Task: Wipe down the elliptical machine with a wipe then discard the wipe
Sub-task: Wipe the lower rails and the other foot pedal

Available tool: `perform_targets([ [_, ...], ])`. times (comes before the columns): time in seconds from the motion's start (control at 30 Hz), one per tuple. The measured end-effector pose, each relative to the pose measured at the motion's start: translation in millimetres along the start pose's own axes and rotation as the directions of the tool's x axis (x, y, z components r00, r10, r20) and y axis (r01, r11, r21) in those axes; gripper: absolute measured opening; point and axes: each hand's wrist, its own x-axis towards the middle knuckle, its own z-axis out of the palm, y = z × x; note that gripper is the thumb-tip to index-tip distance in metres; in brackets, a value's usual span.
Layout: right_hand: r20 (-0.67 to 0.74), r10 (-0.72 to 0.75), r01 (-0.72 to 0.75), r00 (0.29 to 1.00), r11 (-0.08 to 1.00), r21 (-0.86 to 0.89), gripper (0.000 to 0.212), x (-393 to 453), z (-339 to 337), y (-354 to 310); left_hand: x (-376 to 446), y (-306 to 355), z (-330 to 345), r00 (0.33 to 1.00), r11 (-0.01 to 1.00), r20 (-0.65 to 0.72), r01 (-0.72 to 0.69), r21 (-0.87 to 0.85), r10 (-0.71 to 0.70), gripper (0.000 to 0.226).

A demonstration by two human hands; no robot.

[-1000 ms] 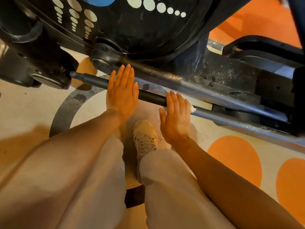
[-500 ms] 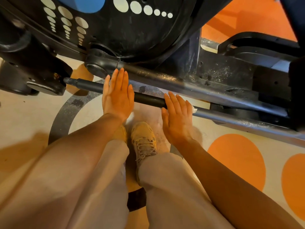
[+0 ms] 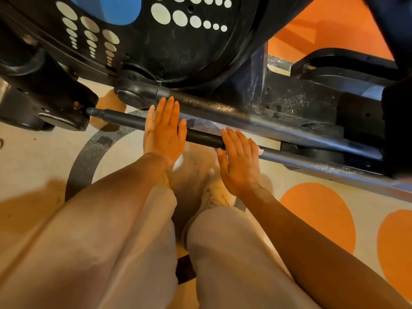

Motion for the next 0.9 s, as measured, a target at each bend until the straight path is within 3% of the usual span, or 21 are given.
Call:
perform_targets([
  [0.2, -0.018, 0.107, -0.106, 0.994, 0.994, 0.037, 0.058, -2.8, 0.9, -0.7, 1.2, -4.3, 5.5, 0.993, 0.977, -0.117, -0.026, -0.213, 0.001, 0.059],
  [0.3, 0.025, 0.059, -0.061, 0.998, 0.993, 0.105, 0.062, 7.3, 5.5, -24.9, 0.1, -4.6, 9.7, 0.982, 0.956, -0.19, -0.047, -0.289, -0.01, 0.06],
  [0.47, 0.005, -0.087, 0.085, 0.996, 0.988, 0.127, 0.053, 11.4, 5.3, -19.4, 0.4, -6.0, 9.6, 0.982, 0.954, -0.187, -0.058, -0.295, 0.002, 0.055],
  [0.63, -0.125, 0.018, -0.017, 0.992, 1.0, 0.01, 0.056, -16.2, -13.9, 50.1, 1.2, -7.7, 8.4, 0.984, 0.955, -0.177, -0.053, -0.292, 0.0, 0.052],
  [0.8, -0.059, 0.119, -0.116, 0.991, 0.992, 0.04, 0.066, -12.8, -13.6, 36.1, 1.1, -4.2, 6.1, 0.99, 0.955, -0.143, -0.026, -0.295, -0.017, 0.052],
  [0.9, -0.016, 0.031, -0.029, 0.999, 0.995, 0.098, 0.062, -8.6, -8.4, 19.9, 1.9, -6.0, 6.8, 0.992, 0.958, -0.125, -0.028, -0.284, -0.008, 0.053],
])
